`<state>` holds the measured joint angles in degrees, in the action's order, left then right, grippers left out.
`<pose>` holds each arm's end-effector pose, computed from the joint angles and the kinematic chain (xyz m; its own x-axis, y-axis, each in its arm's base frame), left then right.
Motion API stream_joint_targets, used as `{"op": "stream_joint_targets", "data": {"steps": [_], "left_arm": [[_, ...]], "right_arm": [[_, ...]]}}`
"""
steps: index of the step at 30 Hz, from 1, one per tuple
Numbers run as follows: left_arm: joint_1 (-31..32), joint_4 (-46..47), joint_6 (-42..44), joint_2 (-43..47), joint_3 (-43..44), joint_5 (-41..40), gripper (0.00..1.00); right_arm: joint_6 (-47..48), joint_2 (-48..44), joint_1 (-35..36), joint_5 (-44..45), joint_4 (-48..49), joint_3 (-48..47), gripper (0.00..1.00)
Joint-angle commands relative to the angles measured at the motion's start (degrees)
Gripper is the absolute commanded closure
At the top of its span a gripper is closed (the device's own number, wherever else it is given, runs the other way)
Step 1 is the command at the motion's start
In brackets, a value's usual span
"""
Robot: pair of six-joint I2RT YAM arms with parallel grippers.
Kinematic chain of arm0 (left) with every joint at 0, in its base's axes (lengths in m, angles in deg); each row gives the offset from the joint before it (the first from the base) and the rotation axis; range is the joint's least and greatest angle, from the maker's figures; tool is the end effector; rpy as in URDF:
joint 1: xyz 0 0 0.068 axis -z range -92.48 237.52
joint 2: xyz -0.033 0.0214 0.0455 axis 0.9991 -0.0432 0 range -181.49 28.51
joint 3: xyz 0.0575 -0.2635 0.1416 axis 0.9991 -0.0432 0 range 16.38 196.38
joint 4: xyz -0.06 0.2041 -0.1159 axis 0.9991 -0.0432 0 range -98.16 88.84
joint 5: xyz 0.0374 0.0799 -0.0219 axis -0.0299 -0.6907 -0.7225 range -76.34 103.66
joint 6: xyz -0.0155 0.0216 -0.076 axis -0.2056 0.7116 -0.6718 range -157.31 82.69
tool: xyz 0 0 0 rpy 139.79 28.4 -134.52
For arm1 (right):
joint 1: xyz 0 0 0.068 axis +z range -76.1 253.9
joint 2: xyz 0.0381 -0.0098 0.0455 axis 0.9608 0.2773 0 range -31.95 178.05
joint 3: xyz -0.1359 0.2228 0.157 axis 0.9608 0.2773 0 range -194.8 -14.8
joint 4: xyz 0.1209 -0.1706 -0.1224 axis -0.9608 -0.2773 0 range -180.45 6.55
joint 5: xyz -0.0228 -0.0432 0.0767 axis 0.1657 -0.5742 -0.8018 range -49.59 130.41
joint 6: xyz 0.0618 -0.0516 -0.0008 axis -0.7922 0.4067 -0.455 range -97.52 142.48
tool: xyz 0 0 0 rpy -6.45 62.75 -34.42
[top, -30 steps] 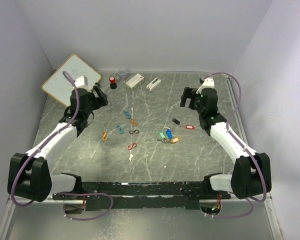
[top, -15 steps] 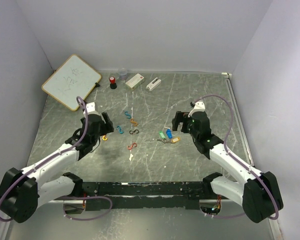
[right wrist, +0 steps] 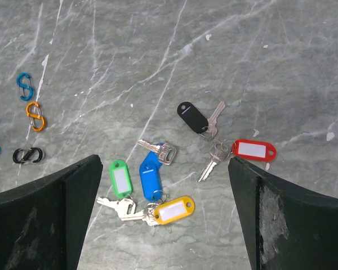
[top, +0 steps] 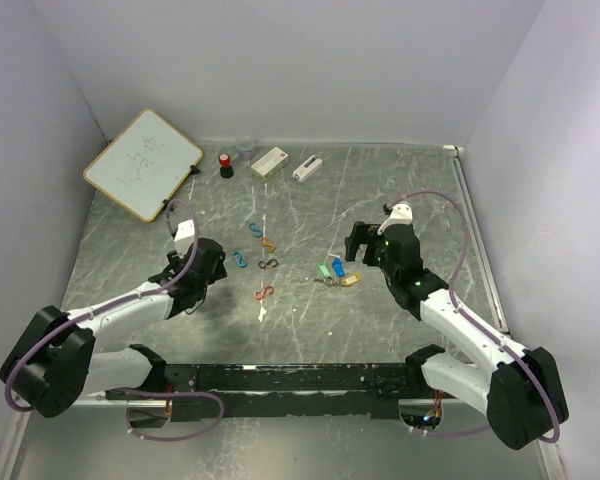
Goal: Put the keys on the keyring
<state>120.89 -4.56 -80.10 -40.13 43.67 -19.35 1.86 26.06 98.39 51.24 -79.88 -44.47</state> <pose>0.1995 -0.0861 0.1934 -0.5254 -0.3360 -0.7817 -0.2981 0.9332 -0.2007 0.2038 0.0785 0.2517 -0.4456 0.1772 -0.8775 -0.1016 0.9639 0.2462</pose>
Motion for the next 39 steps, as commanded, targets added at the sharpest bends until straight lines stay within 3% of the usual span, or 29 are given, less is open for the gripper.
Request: {"op": "stream_joint_targets", "data": {"steps": [1,13,32,39], "left_arm": [[1.1,-1.2,-2.3,-1.0,0.2,-4.0,0.28],[1.4,-1.9,-3.9,-8.1,2.5,-5.2,0.30],[1.4,2.2,0.6,-13.0,3.7,-3.6,0.33],[1.4,3.0,2.0,-14.5,4.5,-3.2,0.41]], "right_arm": [[-0.4,-0.2,0.5,0.9,0.3,-0.3,0.04],[-0.6,0.0,0.6,0.7,0.5,0.1,0.04],[-0.2,0.5,0.6,1.5,0.1,0.3,0.04],[-0.1,0.7,0.6,1.9,0.0,0.3,0.04]]}}
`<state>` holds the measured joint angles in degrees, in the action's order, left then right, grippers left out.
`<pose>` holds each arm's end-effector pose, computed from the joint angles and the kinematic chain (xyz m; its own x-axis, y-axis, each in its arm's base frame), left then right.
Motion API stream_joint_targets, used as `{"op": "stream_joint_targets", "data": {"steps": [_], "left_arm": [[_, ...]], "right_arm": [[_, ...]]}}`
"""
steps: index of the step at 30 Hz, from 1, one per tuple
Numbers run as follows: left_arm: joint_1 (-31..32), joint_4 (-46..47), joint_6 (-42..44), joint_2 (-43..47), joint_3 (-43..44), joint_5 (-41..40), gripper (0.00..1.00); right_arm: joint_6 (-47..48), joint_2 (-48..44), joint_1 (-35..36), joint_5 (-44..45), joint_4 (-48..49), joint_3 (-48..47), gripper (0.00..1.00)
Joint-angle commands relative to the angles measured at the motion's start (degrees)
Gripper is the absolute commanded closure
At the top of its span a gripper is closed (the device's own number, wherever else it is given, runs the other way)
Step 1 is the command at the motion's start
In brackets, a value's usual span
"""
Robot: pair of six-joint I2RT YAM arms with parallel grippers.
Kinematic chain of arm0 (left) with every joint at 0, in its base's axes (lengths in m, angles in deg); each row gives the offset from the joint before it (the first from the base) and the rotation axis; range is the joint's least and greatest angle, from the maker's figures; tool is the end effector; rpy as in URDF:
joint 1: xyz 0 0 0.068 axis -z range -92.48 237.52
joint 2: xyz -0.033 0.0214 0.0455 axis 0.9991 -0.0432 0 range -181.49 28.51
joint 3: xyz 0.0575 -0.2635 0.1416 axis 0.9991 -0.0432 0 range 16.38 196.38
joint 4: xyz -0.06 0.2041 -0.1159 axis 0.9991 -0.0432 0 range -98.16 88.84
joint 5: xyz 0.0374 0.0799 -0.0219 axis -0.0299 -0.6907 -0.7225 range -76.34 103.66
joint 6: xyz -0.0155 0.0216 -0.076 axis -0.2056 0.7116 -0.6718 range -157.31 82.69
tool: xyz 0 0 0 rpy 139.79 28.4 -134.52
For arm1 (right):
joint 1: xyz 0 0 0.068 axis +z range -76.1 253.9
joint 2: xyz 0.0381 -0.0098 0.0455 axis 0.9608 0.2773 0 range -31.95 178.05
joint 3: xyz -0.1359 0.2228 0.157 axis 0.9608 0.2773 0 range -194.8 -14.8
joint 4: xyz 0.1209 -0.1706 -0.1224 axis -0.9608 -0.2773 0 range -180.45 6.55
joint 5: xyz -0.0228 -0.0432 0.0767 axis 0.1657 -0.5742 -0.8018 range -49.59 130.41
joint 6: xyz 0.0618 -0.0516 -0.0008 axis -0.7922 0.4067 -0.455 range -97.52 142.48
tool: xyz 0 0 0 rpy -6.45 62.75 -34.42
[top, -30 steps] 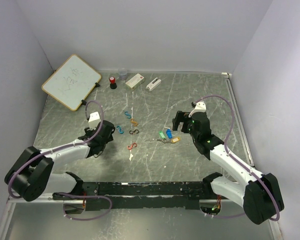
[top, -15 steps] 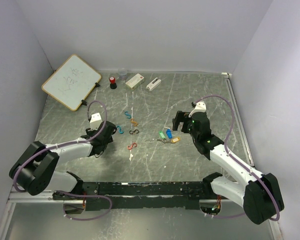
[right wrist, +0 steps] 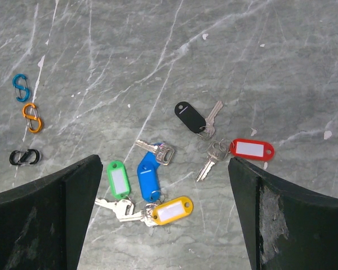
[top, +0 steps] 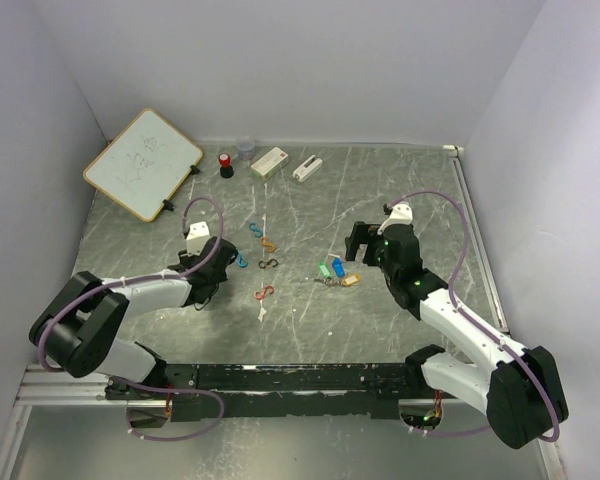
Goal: Put the keys on the keyring
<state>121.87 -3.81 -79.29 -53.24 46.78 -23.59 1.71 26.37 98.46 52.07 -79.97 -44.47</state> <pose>0.2222 -0.1009 0.1647 -0.6006 -0.2343 -0.7645 -0.3313 0.9431 -0.0289 0.2046 0.0780 0.2505 -0.4471 0.1776 -0.8767 -0.0880 0.9666 0.2407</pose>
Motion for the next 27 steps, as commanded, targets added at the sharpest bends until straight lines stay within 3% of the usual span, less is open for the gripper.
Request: {"op": "stream_joint_targets", "data": {"steps": [1,7,13,17,27], "left_arm": [[0.4,2.2,1.5,-1.7,1.6,1.1,0.43],[0.4,2.3,2.7,-3.3,2.6,1.7,0.51],[0.4,2.1,3.0,-4.4,3.2,2.6,0.71],[0.5,2.1,2.9,-4.4,3.2,2.9,0.92],[0.5,2.1,3.4,-3.1,3.0,3.4,0.93]], "right_arm": [[0.1,0.5,0.5,1.1,0.1,0.2,0.04],[0.0,0.9,0.5,1.2,0.3,0.5,0.04],[0.1,0.6,0.5,1.5,-0.2,0.5,0.04],[0.3,0.2,0.5,1.9,-0.6,0.5,0.04],[0.0,0.3,0.5,2.0,-0.7,0.5,0.04]]}}
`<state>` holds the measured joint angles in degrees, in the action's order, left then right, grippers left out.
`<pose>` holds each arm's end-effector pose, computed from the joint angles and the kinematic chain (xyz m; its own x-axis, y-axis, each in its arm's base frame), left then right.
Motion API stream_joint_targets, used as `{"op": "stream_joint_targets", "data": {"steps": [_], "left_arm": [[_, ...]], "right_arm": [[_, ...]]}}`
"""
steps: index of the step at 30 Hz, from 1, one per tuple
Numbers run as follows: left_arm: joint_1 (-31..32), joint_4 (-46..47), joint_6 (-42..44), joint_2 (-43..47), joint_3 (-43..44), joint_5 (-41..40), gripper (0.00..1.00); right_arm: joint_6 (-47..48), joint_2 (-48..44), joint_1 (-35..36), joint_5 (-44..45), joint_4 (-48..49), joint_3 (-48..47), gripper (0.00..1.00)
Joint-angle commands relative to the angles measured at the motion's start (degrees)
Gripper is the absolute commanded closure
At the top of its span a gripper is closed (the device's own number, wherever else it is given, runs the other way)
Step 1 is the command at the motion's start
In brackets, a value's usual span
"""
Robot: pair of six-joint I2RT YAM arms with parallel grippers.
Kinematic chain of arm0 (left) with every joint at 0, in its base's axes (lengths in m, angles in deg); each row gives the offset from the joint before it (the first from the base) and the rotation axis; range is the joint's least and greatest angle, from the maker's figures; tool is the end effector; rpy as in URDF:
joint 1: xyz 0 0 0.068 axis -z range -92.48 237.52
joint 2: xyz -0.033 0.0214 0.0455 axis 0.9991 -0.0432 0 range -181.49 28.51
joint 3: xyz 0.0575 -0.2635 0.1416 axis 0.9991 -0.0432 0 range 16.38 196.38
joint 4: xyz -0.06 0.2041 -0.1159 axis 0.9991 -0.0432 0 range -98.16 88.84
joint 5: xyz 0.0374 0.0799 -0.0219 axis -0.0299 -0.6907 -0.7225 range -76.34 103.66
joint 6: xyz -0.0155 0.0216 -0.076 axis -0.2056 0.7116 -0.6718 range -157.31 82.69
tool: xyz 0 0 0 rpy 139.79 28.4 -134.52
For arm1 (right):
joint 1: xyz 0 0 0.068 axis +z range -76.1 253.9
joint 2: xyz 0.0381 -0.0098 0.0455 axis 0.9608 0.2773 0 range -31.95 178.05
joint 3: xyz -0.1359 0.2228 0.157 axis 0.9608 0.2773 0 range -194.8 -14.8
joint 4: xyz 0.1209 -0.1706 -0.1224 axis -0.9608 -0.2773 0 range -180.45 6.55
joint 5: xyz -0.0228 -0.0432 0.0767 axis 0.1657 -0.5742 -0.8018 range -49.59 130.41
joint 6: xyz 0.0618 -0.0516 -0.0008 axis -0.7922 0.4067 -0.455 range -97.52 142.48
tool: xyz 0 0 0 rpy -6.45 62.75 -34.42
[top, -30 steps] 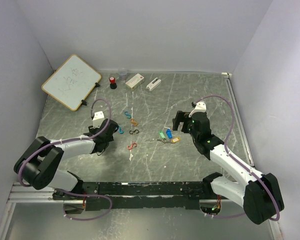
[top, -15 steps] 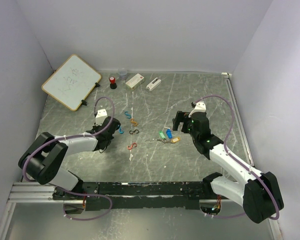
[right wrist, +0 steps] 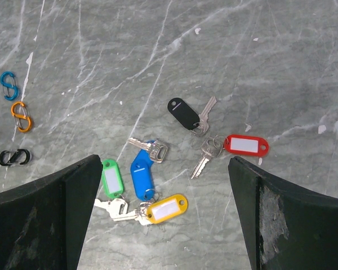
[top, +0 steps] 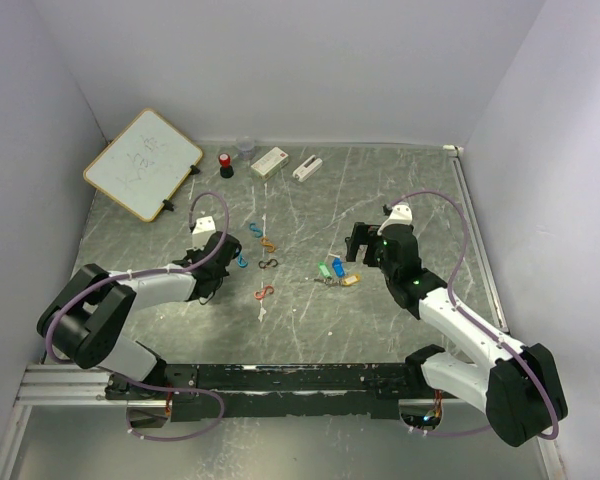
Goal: Put the keys on the keyring
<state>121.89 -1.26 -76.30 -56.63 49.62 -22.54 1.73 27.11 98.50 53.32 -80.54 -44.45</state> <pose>0.2383 -0.1132 0.1670 -0.6034 -0.2023 -0.7713 -0.2885 0.9572 -0.0254 0.2059 0.0772 0.2466 -0.4588 0.1698 -0.8722 -0.0658 0.9724 0.2239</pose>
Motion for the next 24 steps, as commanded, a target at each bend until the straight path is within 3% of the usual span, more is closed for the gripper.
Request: {"op": "stream_joint_targets", "data": {"steps": [1,9,15,24], "left_arm": [[0.4,-0.5,0.6,0.4,0.2,2.5,0.93],[0.6,-0.1,5.5,8.9,1.7,9.3,0.93],[1.2,0.7,8.5,15.0,1.8,15.8,0.93],[1.5,2.7,9.2,15.1,0.9,19.6,0.93]], "right_arm": [[0.0,-0.3,0.4,0.8,-0.2,0.4,0.04],[0.2,5.6,0.5,2.1,-4.3,-3.9,0.05],[1.2,9.3,0.4,0.4,-3.5,-4.3,0.13],[3.3,15.9,0.5,-2.3,-1.0,-6.7,0.41]]}}
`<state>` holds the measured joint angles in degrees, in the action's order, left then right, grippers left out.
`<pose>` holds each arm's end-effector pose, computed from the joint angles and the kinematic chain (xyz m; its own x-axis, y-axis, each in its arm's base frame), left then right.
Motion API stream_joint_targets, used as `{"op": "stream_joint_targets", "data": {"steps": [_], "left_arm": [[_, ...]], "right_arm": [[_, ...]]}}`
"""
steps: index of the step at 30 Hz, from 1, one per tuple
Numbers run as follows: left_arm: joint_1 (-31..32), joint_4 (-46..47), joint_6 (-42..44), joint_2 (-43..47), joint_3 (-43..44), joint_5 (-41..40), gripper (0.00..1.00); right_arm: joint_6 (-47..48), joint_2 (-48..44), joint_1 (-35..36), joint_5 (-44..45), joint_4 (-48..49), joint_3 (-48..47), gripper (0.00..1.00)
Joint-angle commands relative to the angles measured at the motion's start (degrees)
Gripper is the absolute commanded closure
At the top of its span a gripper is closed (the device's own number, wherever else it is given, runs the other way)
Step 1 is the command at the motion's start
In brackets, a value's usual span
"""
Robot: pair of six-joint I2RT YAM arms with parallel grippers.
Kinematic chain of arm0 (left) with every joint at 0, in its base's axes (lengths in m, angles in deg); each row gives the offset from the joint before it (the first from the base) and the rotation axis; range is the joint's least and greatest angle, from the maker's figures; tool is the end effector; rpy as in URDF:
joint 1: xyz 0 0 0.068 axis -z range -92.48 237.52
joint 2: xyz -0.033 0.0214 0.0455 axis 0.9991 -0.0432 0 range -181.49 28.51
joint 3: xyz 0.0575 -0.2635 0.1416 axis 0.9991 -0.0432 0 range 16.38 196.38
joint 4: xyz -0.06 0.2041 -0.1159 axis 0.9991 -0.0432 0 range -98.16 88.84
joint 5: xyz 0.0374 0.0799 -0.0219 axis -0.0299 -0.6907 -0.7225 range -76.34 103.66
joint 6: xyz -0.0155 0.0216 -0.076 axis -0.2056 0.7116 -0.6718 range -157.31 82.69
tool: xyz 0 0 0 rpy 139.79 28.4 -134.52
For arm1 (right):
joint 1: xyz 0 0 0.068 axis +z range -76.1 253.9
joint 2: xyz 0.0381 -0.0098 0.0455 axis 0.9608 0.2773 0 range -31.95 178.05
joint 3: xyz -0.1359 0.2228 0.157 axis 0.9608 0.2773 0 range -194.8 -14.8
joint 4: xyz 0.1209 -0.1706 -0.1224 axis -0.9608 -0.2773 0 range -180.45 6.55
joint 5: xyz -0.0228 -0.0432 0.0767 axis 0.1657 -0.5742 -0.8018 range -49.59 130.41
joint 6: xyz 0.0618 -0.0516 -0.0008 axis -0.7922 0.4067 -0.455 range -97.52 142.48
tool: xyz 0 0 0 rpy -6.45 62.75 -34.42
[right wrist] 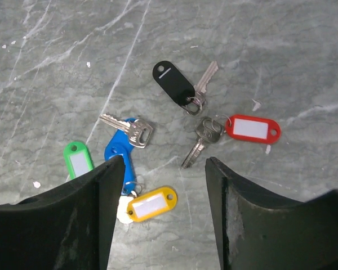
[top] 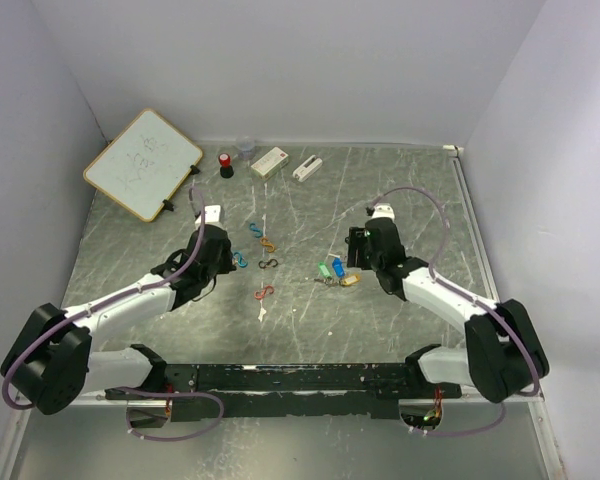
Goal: Put the keys on the keyring
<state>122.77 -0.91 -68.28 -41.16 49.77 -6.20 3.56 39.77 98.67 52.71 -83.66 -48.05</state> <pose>0.2145 -0.1227 0.2253 -0.5758 -0.1856 -0.7962 0.0258 0.9693 -0.2446 0.2339 0.0916 0.2137 -0.6206 0.0626 -0.7816 -0.0605 0.9900 0.1273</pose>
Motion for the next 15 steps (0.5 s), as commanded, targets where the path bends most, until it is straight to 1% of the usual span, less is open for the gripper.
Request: {"op": "stream_joint_targets", "data": {"steps": [1,10,15], "left_arm": [[0.8,2.5,1.2,-0.7,0.9,3.4,0.93],[1.6,3.0,1.4,-2.4,1.1,3.9,0.93],[1.6,2.4,1.8,-2.5,1.5,3.3,0.93]], "right_arm": [[1.8,4.6,0.4,-2.2,2.3,-4.0,0.44],[4.2,14.0,1.0,-4.2,3.0,-9.1,0.51],[4.9,17.1,2.4,-3.8,2.7,-10.3,0.55]]}}
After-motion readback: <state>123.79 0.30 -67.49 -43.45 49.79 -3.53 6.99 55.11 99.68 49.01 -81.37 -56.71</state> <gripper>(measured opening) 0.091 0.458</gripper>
